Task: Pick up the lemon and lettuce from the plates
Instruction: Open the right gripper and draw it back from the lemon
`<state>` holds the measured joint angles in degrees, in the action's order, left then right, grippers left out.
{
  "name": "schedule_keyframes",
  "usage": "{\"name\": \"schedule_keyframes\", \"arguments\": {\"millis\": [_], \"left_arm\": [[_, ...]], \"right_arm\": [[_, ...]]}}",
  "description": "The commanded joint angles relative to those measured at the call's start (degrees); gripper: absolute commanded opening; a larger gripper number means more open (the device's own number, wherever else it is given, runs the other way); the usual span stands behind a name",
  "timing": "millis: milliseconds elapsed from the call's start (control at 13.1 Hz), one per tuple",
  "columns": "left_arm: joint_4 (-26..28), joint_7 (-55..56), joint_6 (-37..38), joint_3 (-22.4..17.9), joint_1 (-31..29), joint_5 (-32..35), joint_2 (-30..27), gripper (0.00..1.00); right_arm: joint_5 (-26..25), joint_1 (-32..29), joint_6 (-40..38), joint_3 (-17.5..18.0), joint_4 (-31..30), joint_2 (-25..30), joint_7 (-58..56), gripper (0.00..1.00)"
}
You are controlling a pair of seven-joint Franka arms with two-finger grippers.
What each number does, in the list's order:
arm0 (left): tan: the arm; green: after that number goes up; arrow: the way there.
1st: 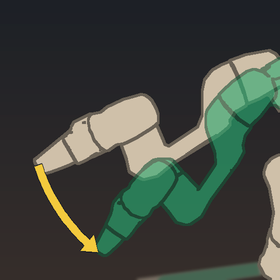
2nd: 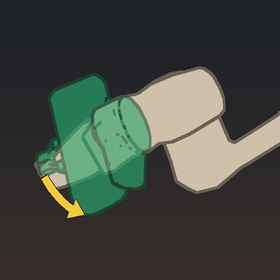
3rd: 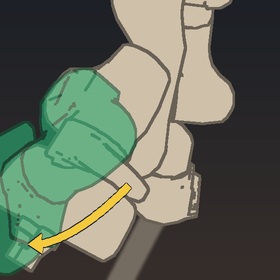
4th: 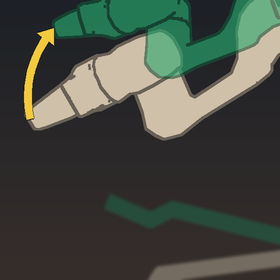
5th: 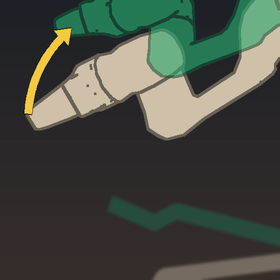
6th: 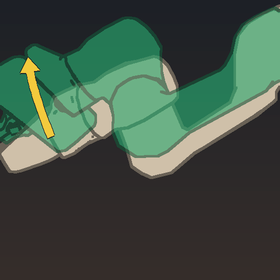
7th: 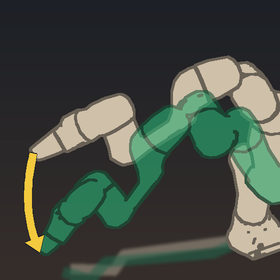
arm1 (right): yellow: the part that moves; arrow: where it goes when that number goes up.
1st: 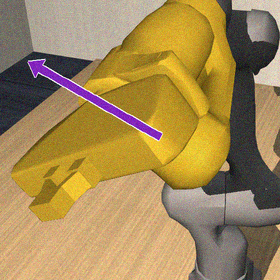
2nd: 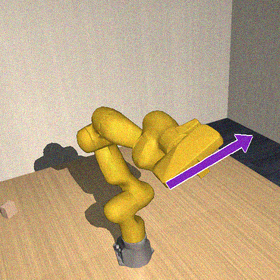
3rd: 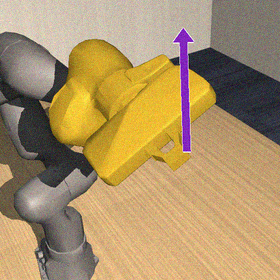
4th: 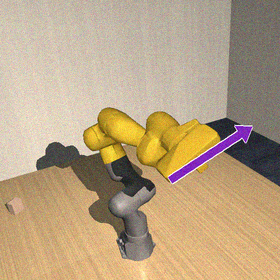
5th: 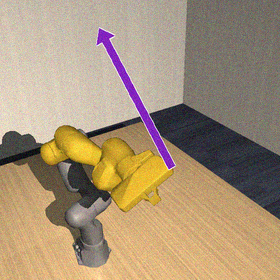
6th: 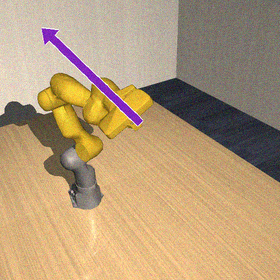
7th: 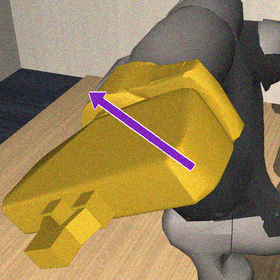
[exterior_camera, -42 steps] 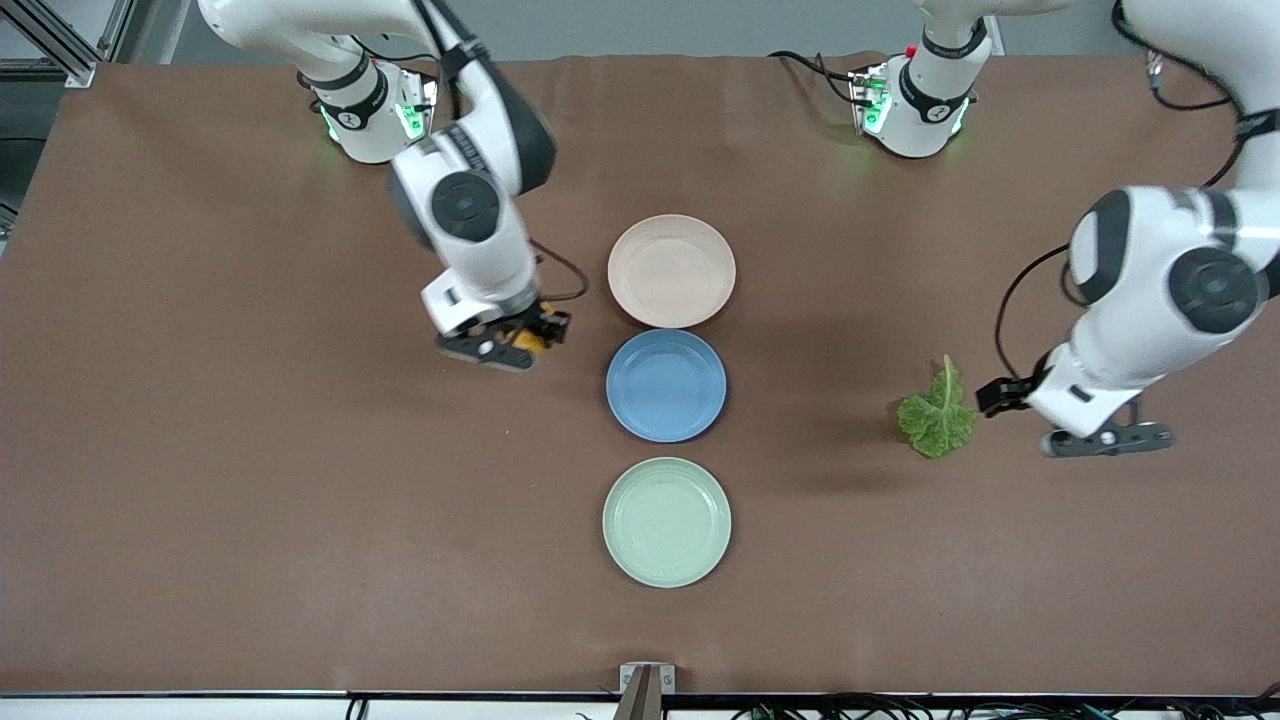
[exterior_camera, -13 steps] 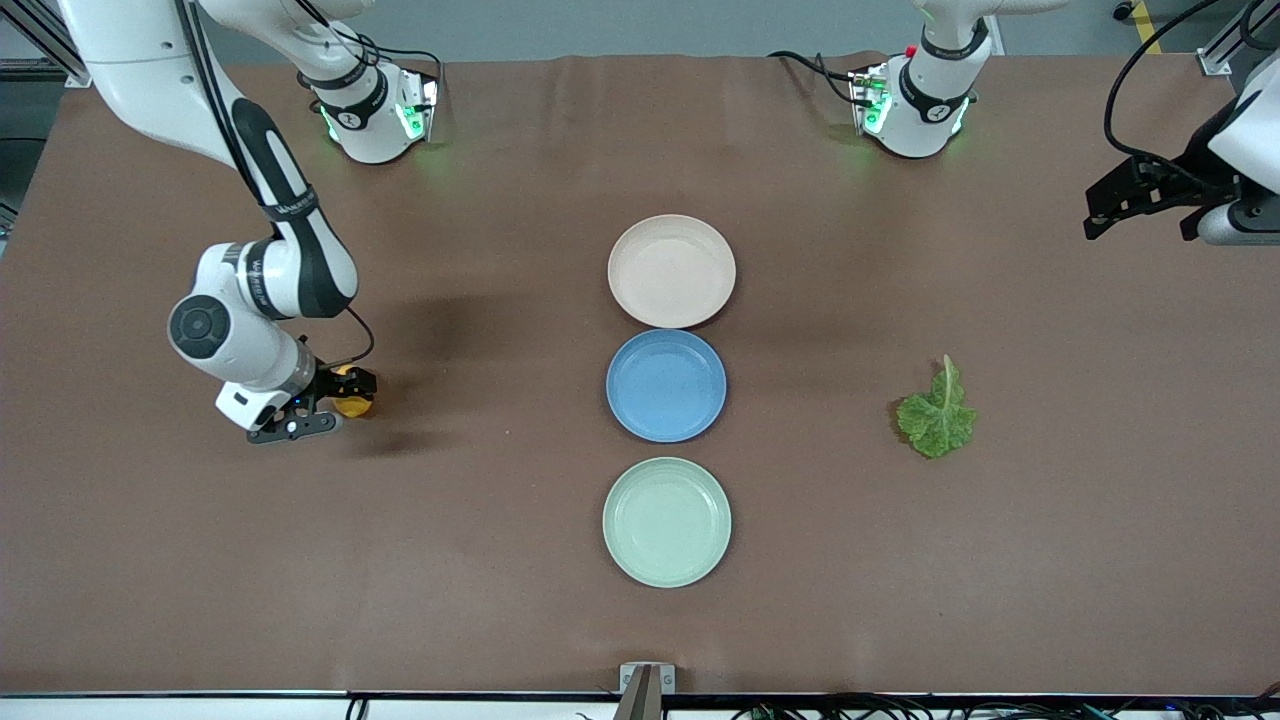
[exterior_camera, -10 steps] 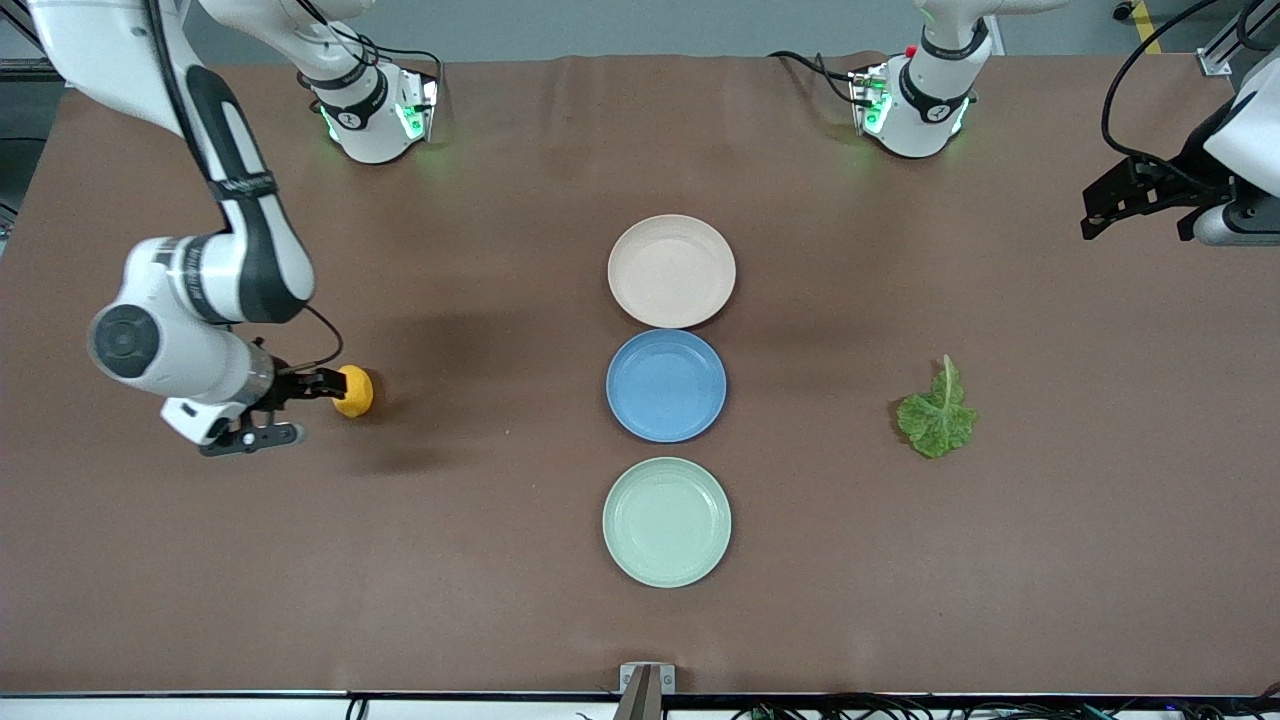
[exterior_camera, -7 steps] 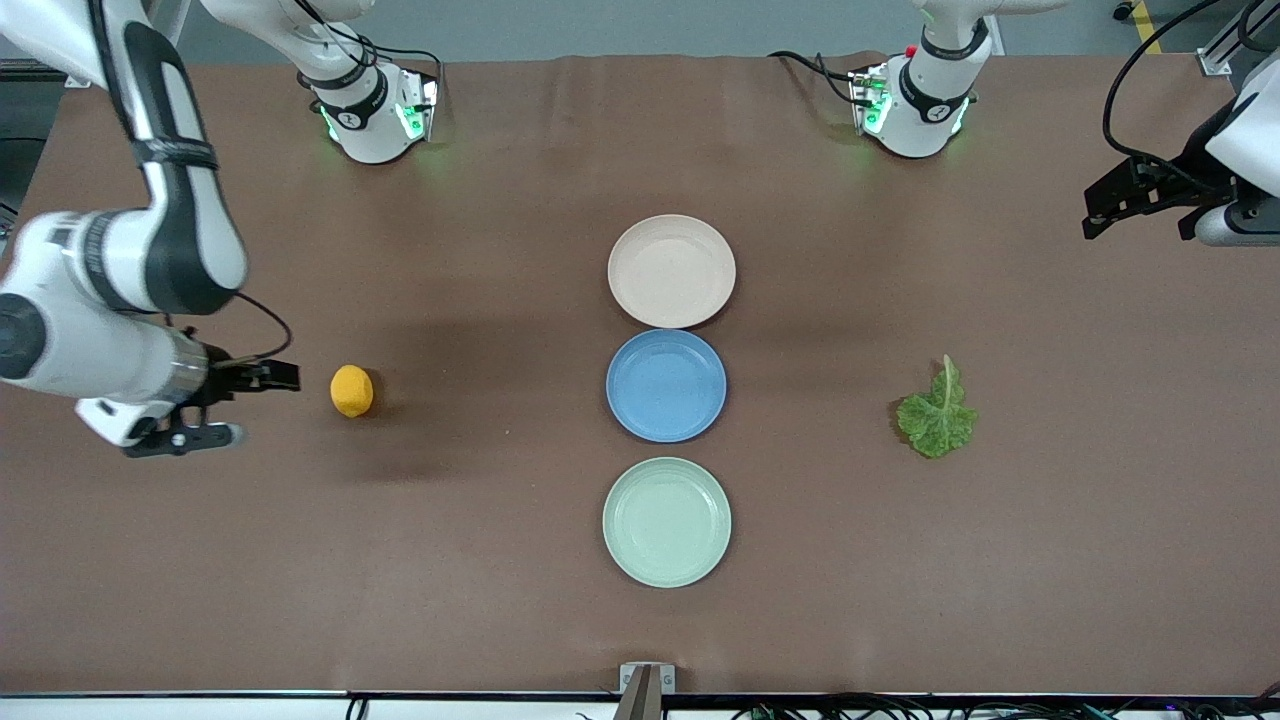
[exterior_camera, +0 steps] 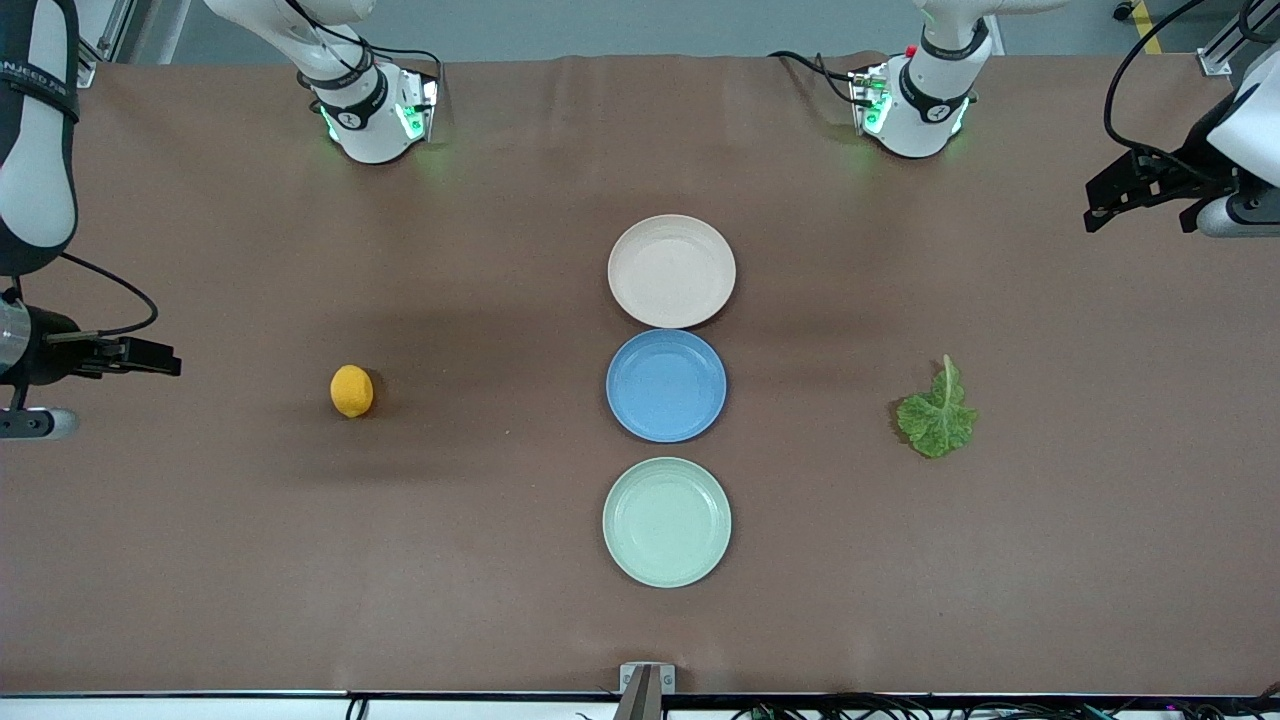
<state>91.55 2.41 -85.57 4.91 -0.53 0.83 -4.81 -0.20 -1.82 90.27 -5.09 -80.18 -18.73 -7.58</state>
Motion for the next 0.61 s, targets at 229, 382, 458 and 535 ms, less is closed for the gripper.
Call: {"name": "schedule_keyframes", "arguments": {"millis": [229,382,458,535], "left_arm": [[4.25,-0.92,-1.26,0.01,-1.93,-1.01,-4.32,1.00],[4.52,-0.92,-1.53,0.09,-1.93,-1.01,-4.42,1.00],[4.61,-0.92,-1.53,0.27,-1.93,-1.01,-4.42,1.00],[4.96,-0.92,-1.61,0.27,-1.93,-0.83,-4.42,1.00]], "right_arm": [[0.38,-1.44,-1.68,1.49,1.96,1.14,0.72,1.00],[0.55,-1.70,-5.53,1.49,1.52,1.76,0.54,1.00],[0.64,-1.70,-5.89,1.40,1.35,2.72,0.63,1.00],[0.73,-1.52,-5.72,1.40,-0.22,4.47,0.63,1.00]]}}
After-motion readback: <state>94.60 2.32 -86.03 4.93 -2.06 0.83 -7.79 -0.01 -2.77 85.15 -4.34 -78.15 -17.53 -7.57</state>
